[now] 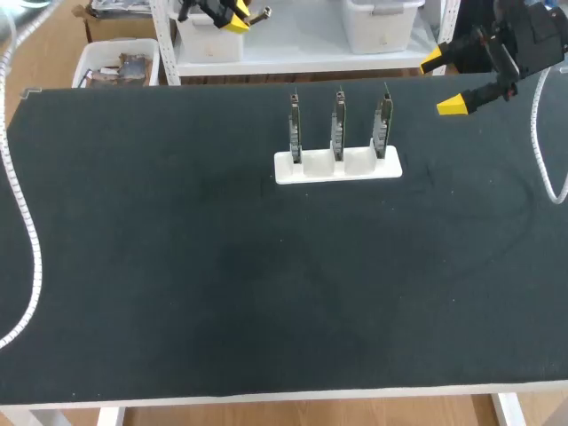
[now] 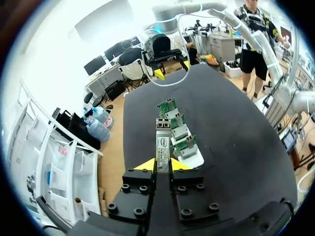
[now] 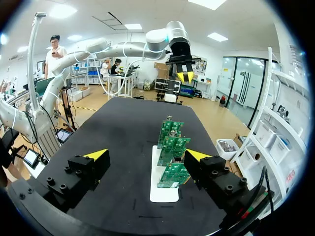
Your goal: Pick up the optical module with the left hand, and insert it into the network port with the right hand.
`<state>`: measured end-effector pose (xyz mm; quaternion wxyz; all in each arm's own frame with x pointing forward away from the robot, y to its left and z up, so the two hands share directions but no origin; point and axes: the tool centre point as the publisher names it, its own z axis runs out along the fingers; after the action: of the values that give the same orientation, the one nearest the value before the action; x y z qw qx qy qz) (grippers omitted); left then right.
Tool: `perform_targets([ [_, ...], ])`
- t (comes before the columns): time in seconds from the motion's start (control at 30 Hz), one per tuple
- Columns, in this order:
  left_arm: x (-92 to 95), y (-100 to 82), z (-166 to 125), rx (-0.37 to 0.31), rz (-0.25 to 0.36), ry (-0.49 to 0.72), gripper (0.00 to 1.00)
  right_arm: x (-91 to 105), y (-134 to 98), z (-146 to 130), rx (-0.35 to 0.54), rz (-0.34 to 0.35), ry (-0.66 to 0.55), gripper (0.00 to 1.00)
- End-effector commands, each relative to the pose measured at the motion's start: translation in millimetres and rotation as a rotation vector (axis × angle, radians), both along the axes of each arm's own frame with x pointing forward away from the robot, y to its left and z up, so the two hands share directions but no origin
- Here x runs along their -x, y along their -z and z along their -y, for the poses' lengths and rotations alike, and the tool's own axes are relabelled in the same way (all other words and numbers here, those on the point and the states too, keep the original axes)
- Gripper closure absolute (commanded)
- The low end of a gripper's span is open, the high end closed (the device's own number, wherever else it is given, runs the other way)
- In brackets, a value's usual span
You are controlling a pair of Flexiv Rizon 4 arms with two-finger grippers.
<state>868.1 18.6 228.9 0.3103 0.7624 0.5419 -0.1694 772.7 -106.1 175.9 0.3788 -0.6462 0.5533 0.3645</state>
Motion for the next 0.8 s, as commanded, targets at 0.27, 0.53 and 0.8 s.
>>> perform_targets([
  [0.27, 16.4, 12.7, 26, 0.105, 0.046, -0.067, 1.0, 0.3, 0, 0, 0.0, 0.001, 0.001, 0.0],
  [0.53, 27.5, 11.8, 49, 0.162, 0.042, -0.085, 1.0, 0.3, 0, 0, 0.0, 0.001, 0.001, 0.0],
  [0.8, 35.9, 12.6, 69, 0.21, 0.053, -0.108, 1.0, 0.3, 0, 0, 0.0, 0.001, 0.001, 0.0],
])
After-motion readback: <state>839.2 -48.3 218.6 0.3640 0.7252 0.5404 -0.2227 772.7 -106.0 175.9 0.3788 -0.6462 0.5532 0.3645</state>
